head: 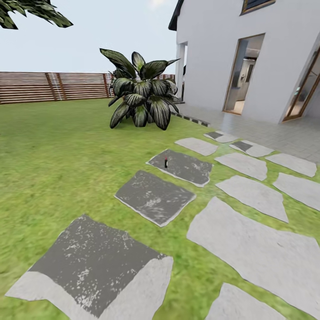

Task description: Pick up the pesticide atomizer in the garden and spray insectifuge to fully cover both potted plants in the garden.

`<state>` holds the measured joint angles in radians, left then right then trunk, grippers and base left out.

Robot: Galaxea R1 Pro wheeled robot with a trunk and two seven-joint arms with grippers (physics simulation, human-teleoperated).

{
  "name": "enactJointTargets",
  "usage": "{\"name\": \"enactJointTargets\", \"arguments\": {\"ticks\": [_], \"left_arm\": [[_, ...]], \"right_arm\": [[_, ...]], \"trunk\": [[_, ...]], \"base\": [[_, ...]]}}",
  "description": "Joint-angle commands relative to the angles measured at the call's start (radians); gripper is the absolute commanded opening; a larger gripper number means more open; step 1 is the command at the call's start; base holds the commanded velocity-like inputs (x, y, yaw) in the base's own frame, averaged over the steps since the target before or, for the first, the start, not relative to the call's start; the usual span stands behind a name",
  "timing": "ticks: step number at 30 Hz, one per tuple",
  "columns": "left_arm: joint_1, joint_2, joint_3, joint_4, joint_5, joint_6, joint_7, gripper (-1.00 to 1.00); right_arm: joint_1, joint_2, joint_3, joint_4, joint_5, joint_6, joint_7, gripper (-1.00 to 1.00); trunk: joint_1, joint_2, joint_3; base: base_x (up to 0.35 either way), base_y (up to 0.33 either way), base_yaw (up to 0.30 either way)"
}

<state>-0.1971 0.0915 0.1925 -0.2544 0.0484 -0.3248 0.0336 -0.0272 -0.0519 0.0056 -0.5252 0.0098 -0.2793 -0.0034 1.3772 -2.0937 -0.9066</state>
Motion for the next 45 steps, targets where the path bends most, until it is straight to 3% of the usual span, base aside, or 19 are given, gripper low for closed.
{"name": "enactJointTargets", "arguments": {"ticks": [1,17,45], "left_arm": [[0.0,0.0,-0.004,0.001,0.005,-0.003,0.003,1.0],[0.0,0.001,-0.004,0.001,0.005,-0.003,0.003,1.0],[-0.001,0.001,-0.004,0.001,0.005,-0.003,0.003,1.0]], "right_arm": [[0.0,0.0,0.001,0.0,0.001,-0.003,0.0,1.0],[0.0,0.0,0.002,-0.001,0.001,-0.003,-0.001,1.0],[0.0,0.0,0.004,-0.001,0.001,-0.003,-0.001,1.0]], "trunk": [[0.0,0.0,-0.001],[0.0,0.0,-0.001],[0.0,0.0,-0.001]], "base": [[0.339,0.0,0.0],[0.339,0.0,-0.2],[0.339,0.0,-0.006]]}}
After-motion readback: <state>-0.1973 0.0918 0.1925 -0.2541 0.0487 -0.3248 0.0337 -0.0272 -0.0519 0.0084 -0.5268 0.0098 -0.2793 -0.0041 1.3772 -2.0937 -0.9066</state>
